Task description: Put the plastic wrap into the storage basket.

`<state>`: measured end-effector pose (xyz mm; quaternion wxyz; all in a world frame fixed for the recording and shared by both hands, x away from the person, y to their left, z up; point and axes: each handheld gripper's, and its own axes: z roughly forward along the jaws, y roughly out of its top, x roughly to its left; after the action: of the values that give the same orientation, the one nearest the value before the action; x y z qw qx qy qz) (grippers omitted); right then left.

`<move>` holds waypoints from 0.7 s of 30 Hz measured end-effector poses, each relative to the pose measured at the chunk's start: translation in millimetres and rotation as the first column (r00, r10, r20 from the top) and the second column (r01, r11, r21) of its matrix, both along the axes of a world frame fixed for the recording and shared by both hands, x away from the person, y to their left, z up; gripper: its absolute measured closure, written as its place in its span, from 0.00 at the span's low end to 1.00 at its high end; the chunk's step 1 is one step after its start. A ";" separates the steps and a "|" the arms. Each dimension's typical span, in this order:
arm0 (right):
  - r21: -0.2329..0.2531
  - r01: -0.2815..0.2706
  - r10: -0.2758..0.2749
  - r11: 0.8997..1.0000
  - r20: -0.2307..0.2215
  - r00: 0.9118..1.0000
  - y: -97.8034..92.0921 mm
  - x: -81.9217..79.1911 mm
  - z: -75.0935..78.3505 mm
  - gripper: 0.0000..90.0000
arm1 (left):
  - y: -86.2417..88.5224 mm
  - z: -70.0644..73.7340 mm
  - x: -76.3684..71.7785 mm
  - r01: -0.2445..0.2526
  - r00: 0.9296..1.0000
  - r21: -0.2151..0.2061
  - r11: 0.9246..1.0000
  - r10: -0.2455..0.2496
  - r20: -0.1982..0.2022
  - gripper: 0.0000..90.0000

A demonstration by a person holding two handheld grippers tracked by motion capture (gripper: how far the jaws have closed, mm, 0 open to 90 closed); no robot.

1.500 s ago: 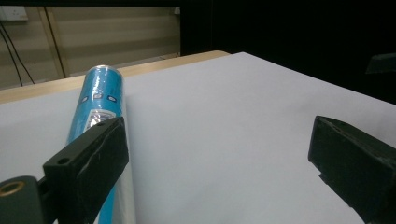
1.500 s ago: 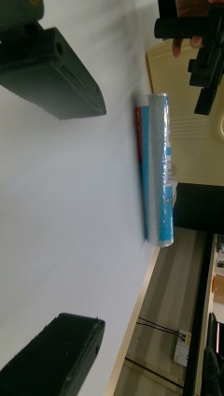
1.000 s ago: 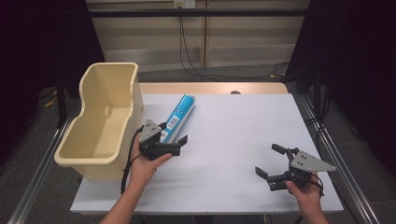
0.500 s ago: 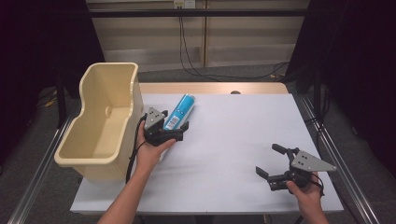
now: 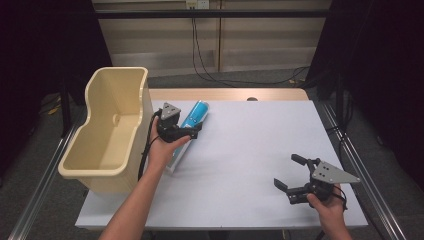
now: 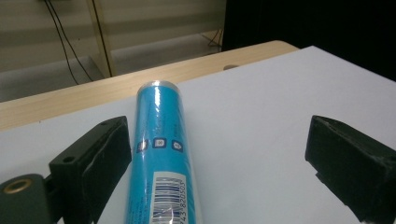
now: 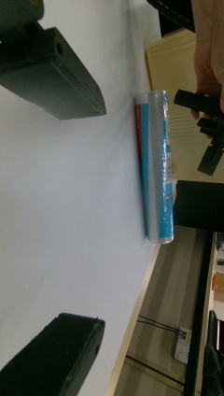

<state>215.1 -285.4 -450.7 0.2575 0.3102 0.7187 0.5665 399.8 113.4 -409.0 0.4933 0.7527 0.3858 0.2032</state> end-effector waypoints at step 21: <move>0.002 -0.005 0.005 1.000 0.000 1.000 -0.4 0.1 0.1 0.00 | -11.7 8.2 42.4 -0.031 0.972 0.108 0.994 0.055 -0.227 0.09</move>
<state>215.2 -285.8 -450.6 0.2557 0.3086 0.7189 0.5680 442.2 101.6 -400.8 0.4009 0.7873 0.4453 0.1453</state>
